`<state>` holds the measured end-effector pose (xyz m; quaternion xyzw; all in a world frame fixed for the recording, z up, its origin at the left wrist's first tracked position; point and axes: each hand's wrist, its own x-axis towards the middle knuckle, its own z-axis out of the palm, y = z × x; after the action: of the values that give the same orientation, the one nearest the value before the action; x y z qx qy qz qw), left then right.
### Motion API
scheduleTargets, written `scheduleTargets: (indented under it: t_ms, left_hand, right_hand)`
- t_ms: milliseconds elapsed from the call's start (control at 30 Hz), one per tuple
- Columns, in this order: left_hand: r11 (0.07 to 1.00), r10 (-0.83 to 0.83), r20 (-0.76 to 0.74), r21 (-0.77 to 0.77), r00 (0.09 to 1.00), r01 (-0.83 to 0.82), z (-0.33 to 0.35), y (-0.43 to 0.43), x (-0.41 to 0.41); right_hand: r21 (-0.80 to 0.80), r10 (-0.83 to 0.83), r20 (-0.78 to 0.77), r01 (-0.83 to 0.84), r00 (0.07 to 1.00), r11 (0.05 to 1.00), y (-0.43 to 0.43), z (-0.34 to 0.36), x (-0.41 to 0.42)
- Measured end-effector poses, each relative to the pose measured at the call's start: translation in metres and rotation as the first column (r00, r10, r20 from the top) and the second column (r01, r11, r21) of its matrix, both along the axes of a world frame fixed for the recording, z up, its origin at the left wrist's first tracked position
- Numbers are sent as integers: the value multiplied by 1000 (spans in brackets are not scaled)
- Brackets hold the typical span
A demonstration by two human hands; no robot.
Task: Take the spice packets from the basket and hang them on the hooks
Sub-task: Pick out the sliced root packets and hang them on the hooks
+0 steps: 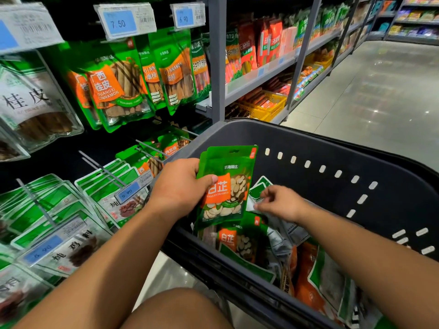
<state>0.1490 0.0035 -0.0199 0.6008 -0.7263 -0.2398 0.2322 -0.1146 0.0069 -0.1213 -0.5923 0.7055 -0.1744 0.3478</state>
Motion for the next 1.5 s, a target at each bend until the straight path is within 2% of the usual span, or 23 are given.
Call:
scheduleTargets:
  t_ms: [133, 367, 633, 733, 800, 900, 967, 1133, 1333, 1500]
  left_hand:
    - [1000, 13, -14, -11, 1000, -13, -1, 0, 0]
    - [999, 28, -35, -27, 999, -29, -2, -1, 1]
    - [997, 56, -121, -41, 991, -62, -1, 1, 0]
    - [994, 75, -157, -72, 985, -87, 1, 2, 0]
    - [989, 86, -175, -102, 981, -105, 2, 2, 0]
    - [977, 113, -213, -156, 970, -148, 3, 3, 0]
    - [968, 134, -240, -175, 961, -179, 3, 3, 1]
    - [968, 134, -225, -179, 965, -176, 2, 3, 2]
    - [995, -19, -204, -97, 979, -1, 1, 2, 2]
    - [994, -101, -239, -63, 966, 88, 3, 2, 4]
  right_hand:
    - [128, 98, -102, -84, 990, 988, 1, -20, 9]
    - [93, 141, -252, -121, 957, 988, 2, -26, 18]
    - [-110, 10, -8, -11, 1000, 994, -8, 19, 10]
    - [-134, 4, 69, 5, 998, 991, -9, 43, -4]
    - [-129, 24, 70, -14, 997, 991, -5, 57, -15]
    - [-181, 37, -36, -43, 999, 983, 1, 77, -26]
    - [-214, 15, -49, -25, 999, 976, 4, 91, -30]
    - [-326, -12, 103, 45, 995, 944, 9, 115, -38]
    - [-356, -45, 423, 212, 905, 910, 7, 112, -16]
    - [-367, -65, 511, 285, 857, 886, 6, 108, 5]
